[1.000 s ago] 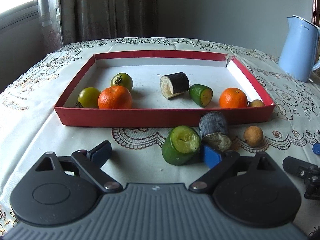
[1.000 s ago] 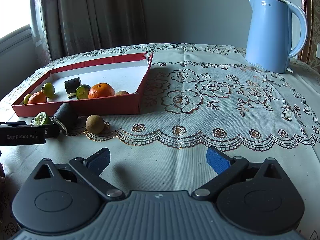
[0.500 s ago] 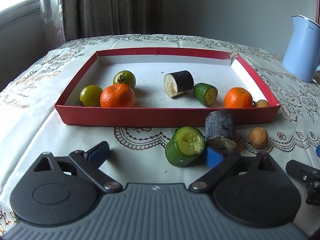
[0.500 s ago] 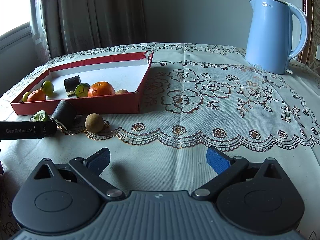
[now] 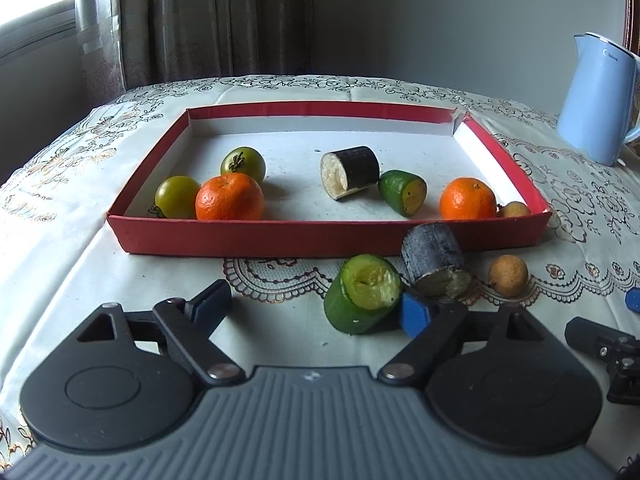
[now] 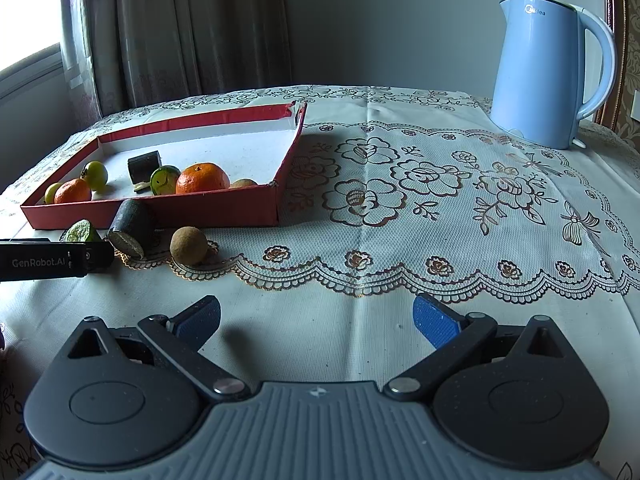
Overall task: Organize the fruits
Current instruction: 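Close the left gripper on the cucumber chunk, then lift the cucumber chunk with the left gripper and carry it over the tray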
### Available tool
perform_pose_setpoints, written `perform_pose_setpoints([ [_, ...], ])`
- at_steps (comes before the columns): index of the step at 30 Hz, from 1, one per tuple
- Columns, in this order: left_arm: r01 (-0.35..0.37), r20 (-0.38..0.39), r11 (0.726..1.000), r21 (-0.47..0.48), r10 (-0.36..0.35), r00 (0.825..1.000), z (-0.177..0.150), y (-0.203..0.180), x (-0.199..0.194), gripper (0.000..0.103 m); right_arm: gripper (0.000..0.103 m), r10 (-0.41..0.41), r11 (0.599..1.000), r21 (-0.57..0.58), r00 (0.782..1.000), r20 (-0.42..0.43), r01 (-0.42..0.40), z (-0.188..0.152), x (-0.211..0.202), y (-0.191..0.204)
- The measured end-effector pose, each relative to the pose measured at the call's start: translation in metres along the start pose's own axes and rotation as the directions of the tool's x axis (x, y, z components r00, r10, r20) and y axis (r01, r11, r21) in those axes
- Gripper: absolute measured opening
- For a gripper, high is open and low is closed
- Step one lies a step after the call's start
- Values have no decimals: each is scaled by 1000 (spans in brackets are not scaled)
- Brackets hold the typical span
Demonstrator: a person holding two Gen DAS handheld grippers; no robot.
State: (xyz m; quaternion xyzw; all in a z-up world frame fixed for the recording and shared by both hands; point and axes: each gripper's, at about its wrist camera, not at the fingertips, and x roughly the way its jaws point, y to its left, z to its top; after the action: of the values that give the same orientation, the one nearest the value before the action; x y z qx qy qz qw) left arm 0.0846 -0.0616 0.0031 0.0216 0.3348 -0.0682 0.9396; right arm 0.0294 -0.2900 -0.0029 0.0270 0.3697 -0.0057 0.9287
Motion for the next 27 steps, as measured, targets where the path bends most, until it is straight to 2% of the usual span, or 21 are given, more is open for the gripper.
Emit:
perform_pose_setpoints([
  [6,11,8,1000,15,-12,1000,-1,-2,-1,76,103,0,1000,-1,1000,0,0,0,0,0],
  [10,25,17,999,31,-25,1000,-1,-4,-2,68,103,-1,1000,-1,1000,0,1,0,0,0],
  [14,28,19,999,33,-29,999,-2,-5,-3,67,103,-1,1000,-1,1000,-1,1,0,0,0],
  [21,45,31,998,41,-46,998,-3,-5,-5,59,103,-1,1000,-2,1000,-1,1,0,0,0],
  [27,55,33,998,31,-56,998,-4,-3,-6,58,103,-3,1000,-4,1000,-2,3,0,1,0],
])
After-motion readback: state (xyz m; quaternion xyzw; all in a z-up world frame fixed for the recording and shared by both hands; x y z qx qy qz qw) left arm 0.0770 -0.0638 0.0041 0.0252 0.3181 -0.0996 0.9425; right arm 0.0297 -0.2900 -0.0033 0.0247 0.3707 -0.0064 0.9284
